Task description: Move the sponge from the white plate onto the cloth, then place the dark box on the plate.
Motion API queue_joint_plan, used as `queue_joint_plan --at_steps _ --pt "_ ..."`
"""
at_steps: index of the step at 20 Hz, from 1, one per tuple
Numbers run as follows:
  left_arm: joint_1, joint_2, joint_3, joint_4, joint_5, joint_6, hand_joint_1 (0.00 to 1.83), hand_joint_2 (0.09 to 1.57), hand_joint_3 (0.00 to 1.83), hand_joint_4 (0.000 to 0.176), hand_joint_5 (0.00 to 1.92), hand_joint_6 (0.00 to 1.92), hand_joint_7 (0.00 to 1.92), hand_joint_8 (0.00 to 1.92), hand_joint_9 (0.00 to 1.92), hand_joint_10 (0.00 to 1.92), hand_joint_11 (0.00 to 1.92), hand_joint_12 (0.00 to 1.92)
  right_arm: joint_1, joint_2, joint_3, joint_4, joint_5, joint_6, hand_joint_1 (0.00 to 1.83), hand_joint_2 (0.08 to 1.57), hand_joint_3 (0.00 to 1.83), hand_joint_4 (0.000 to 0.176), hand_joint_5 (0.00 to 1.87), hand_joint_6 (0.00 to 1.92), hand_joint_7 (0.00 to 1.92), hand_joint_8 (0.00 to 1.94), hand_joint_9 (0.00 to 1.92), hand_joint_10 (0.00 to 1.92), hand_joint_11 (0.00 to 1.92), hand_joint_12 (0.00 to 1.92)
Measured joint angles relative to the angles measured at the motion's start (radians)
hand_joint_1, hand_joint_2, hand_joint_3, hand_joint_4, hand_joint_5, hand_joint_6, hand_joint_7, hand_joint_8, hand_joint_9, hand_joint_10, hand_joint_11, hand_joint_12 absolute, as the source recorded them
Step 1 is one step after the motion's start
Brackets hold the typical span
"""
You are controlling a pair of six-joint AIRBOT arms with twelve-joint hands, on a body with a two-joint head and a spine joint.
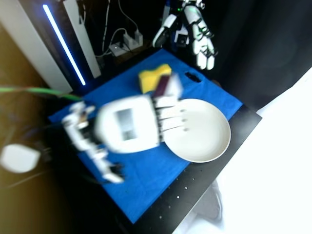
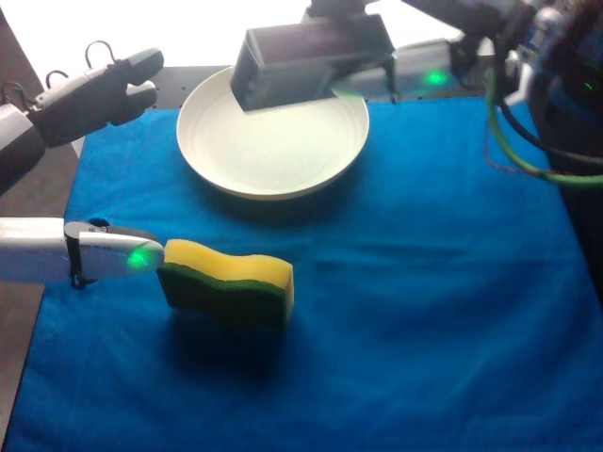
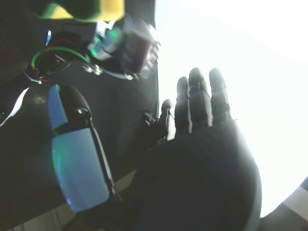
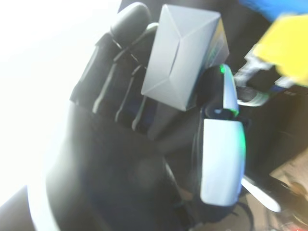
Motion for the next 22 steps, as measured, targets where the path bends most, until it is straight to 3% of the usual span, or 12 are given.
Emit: queue_joint_plan --at_steps 1,3,5,7,10,11,12,13,14,15,17,22 --pt "0.0 -0.005 0.005 0.001 -0.005 0.001 0.83 0.81 0.0 0.098 0.08 0.01 0.29 0.01 0.34 0.01 0.0 0.73 0.01 -0.022 0.021 -0.041 -0.047 0.0 1.36 1.08 0.0 0.0 0.98 1.01 1.05 0.65 1.03 1.11 0.93 1.32" --pt "-0.004 -0.006 0.005 0.004 -0.004 0.002 0.84 0.77 0.0 0.095 0.11 0.01 0.29 0.0 0.36 0.01 0.0 0.93 0.012 -0.059 0.044 -0.095 -0.13 0.001 1.36 1.12 0.0 0.0 0.95 1.14 0.94 0.85 0.87 1.19 0.64 1.1" --pt "-0.008 -0.012 0.011 0.009 -0.008 0.002 0.84 0.76 0.0 0.111 0.11 0.01 0.29 0.0 0.36 0.01 0.0 0.95 0.012 -0.09 0.066 -0.112 -0.189 0.0 1.36 1.13 0.0 0.0 0.94 1.16 0.92 0.92 0.86 1.19 0.63 1.08" --pt "-0.013 -0.017 0.016 0.017 0.005 0.003 0.85 0.75 0.0 0.079 0.12 0.0 0.3 0.0 0.39 0.02 0.0 1.01 0.019 -0.134 0.106 -0.129 -0.254 0.001 1.37 1.13 0.0 0.0 0.92 1.1 0.88 0.96 0.95 1.21 0.88 1.21" --pt "-0.034 -0.018 0.027 0.025 0.011 0.003 0.86 0.76 0.0 0.082 0.12 0.0 0.31 0.0 0.38 0.01 0.0 0.97 0.023 -0.189 0.148 -0.194 -0.328 0.045 1.38 1.1 0.0 0.0 0.97 0.97 0.9 0.98 1.02 1.1 0.83 1.17" --pt "-0.041 -0.019 0.028 0.025 0.011 0.002 0.87 0.78 0.0 0.084 0.12 0.0 0.31 0.0 0.39 0.02 0.0 0.97 0.028 -0.192 0.149 -0.205 -0.338 0.045 1.39 1.09 0.0 0.0 0.95 0.81 0.95 1.0 1.11 1.05 0.87 1.15" --pt "-0.046 -0.023 0.031 0.025 0.008 0.002 0.85 0.79 0.0 0.086 0.13 0.0 0.3 0.0 0.38 0.01 0.0 1.0 0.031 -0.192 0.149 -0.215 -0.346 0.043 1.21 1.06 0.0 0.0 0.65 0.24 0.75 0.53 0.88 0.76 0.7 1.14" --pt "-0.048 -0.027 0.031 0.026 0.006 0.002 0.86 0.79 0.0 0.092 0.13 0.01 0.3 0.0 0.38 0.01 0.0 1.0 0.032 -0.192 0.149 -0.217 -0.352 0.043 1.11 1.03 0.0 0.039 0.46 0.05 0.61 0.22 0.71 0.57 0.5 1.19" --pt "-0.047 -0.032 0.031 0.031 0.013 0.002 0.86 0.77 0.0 0.096 0.13 0.0 0.31 0.0 0.39 0.01 0.0 0.96 0.031 -0.191 0.149 -0.224 -0.357 0.042 0.94 0.97 0.0 0.149 0.2 0.01 0.3 0.04 0.41 0.21 0.16 1.01" --pt "-0.047 -0.033 0.031 0.036 0.015 0.002 0.87 0.76 0.0 0.104 0.14 0.01 0.33 0.01 0.39 0.02 0.0 0.95 0.031 -0.191 0.148 -0.241 -0.364 0.034 0.84 0.9 0.0 0.171 0.04 0.0 0.09 0.01 0.17 0.05 0.03 0.5" --pt "-0.048 -0.035 0.031 0.037 0.014 0.002 0.86 0.76 0.0 0.076 0.14 0.0 0.32 0.0 0.4 0.02 0.0 1.02 0.025 -0.184 0.144 -0.234 -0.349 0.037 0.67 0.83 0.0 0.176 0.0 0.0 0.0 0.0 0.01 0.0 0.0 0.02" --pt "-0.039 -0.035 0.024 0.012 0.001 0.002 0.89 0.79 0.01 0.091 0.14 0.0 0.28 0.0 0.38 0.0 0.0 1.02 0.025 -0.074 0.096 -0.111 -0.112 0.094 0.77 0.8 0.0 0.176 0.0 0.0 0.0 0.0 0.0 0.0 0.0 0.0"
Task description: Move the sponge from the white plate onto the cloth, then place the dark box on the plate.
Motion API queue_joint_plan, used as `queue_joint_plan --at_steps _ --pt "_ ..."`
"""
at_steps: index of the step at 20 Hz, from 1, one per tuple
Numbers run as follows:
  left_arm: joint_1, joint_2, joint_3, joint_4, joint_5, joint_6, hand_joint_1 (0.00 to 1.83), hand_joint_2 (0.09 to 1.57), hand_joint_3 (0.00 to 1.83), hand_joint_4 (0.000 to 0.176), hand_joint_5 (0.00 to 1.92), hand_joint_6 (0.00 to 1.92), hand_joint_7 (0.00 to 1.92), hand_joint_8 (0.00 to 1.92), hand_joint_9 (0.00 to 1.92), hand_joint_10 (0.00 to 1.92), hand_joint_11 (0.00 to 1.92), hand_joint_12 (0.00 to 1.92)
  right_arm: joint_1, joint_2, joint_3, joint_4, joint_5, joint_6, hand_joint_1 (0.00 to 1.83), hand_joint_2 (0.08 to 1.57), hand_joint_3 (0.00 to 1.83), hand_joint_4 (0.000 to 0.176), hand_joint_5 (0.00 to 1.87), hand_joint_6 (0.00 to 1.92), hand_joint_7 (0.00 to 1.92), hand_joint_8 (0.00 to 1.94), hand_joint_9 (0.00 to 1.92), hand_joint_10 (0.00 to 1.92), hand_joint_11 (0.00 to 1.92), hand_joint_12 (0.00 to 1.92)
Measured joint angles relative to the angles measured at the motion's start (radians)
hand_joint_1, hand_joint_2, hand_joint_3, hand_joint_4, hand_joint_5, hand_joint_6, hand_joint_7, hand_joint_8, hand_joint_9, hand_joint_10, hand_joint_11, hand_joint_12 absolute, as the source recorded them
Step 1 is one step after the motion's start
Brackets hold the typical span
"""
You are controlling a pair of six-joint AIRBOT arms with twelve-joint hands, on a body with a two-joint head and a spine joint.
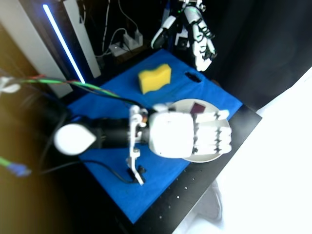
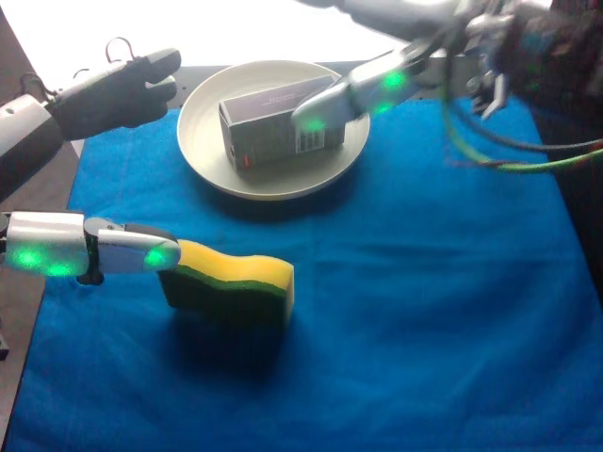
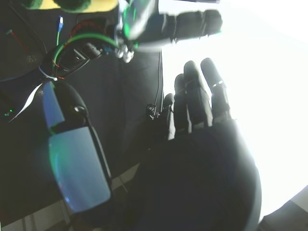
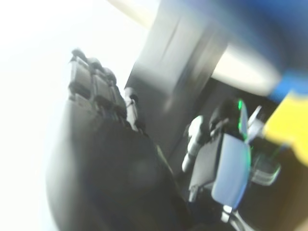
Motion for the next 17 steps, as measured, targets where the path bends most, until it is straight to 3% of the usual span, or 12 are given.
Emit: queue_joint_plan --at_steps 3,4,5,7,8,10,11,12,14,15,16,17 --pt "0.024 0.001 -0.018 -0.025 -0.039 0.002 0.85 0.8 0.01 0.091 0.13 0.0 0.25 0.0 0.37 0.01 0.0 1.06 -0.053 0.145 -0.123 0.144 0.188 -0.008 0.81 0.75 0.0 0.176 0.0 0.0 0.0 0.0 0.0 0.0 0.0 0.0" --pt "0.04 0.004 -0.032 -0.049 -0.069 0.01 0.84 0.82 0.01 0.114 0.14 0.0 0.24 0.0 0.33 0.0 0.0 1.01 -0.088 0.203 -0.182 0.19 0.257 -0.019 0.8 0.77 0.0 0.176 0.0 0.0 0.0 0.0 0.0 0.0 0.0 0.0" --pt "0.059 0.007 -0.043 -0.07 -0.105 0.019 0.8 0.8 0.0 0.097 0.16 0.01 0.26 0.0 0.3 0.0 0.0 0.97 -0.113 0.238 -0.22 0.217 0.306 -0.038 0.76 0.8 0.0 0.176 0.0 0.0 0.0 0.0 0.0 0.0 0.0 0.0" --pt "0.096 0.017 -0.071 -0.124 -0.2 0.042 0.84 0.76 0.0 0.13 0.03 0.0 0.1 0.0 0.12 0.0 0.0 0.64 -0.201 0.335 -0.346 0.334 0.435 -0.106 0.86 0.8 0.0 0.173 0.0 0.0 0.0 0.0 0.0 0.0 0.0 0.0" --pt "0.111 0.023 -0.078 -0.131 -0.238 0.048 0.81 0.77 0.0 0.136 0.01 0.0 0.06 0.0 0.09 0.0 0.0 0.62 -0.254 0.369 -0.393 0.385 0.494 -0.133 0.86 0.77 0.0 0.174 0.0 0.0 0.0 0.0 0.0 0.0 0.0 0.0" --pt "0.134 0.031 -0.094 -0.158 -0.303 0.053 0.77 0.78 0.0 0.13 0.02 0.0 0.03 0.0 0.06 0.0 0.0 0.62 -0.391 0.431 -0.489 0.494 0.615 -0.182 0.78 0.78 0.0 0.17 0.0 0.0 0.0 0.0 0.0 0.0 0.0 0.0" --pt "0.142 0.031 -0.103 -0.174 -0.326 0.063 0.67 0.85 0.02 0.123 0.0 0.0 0.01 0.0 0.01 0.0 0.0 0.66 -0.475 0.454 -0.538 0.543 0.663 -0.197 0.7 0.9 0.01 0.175 0.03 0.0 0.0 0.0 0.0 0.0 0.0 0.0" --pt "0.151 0.031 -0.116 -0.18 -0.346 0.075 0.48 1.0 0.02 0.102 0.0 0.0 0.0 0.0 0.0 0.0 0.0 0.55 -0.56 0.467 -0.585 0.597 0.726 -0.203 0.69 1.03 0.0 0.176 0.09 0.01 0.0 0.0 0.0 0.0 0.0 0.0" --pt "0.17 0.03 -0.138 -0.16 -0.373 0.079 0.45 1.08 0.01 0.063 0.0 0.0 0.0 0.0 0.0 0.0 0.0 0.13 -0.653 0.469 -0.635 0.671 0.815 -0.204 0.86 0.95 0.0 0.176 0.0 0.0 0.0 0.0 0.0 0.0 0.0 0.0" --pt "0.174 0.03 -0.14 -0.154 -0.383 0.079 0.4 1.05 0.0 0.097 0.0 0.0 0.0 0.0 0.0 0.0 0.0 0.34 -0.663 0.469 -0.641 0.684 0.83 -0.204 0.92 0.93 0.0 0.176 0.04 0.01 0.0 0.0 0.0 0.0 0.0 0.0" --pt "0.174 0.029 -0.151 -0.164 -0.399 0.08 0.35 1.07 0.01 0.086 0.0 0.0 0.0 0.0 0.0 0.0 0.0 0.29 -0.675 0.47 -0.651 0.708 0.858 -0.205 0.86 0.92 0.0 0.176 0.01 0.0 0.0 0.0 0.0 0.0 0.0 0.0" --pt "0.174 0.029 -0.15 -0.168 -0.399 0.084 0.31 1.08 0.01 0.101 0.0 0.0 0.0 0.0 0.0 0.0 0.0 0.06 -0.679 0.473 -0.659 0.72 0.872 -0.207 0.77 0.92 0.0 0.176 0.0 0.0 0.0 0.0 0.0 0.0 0.0 0.0"
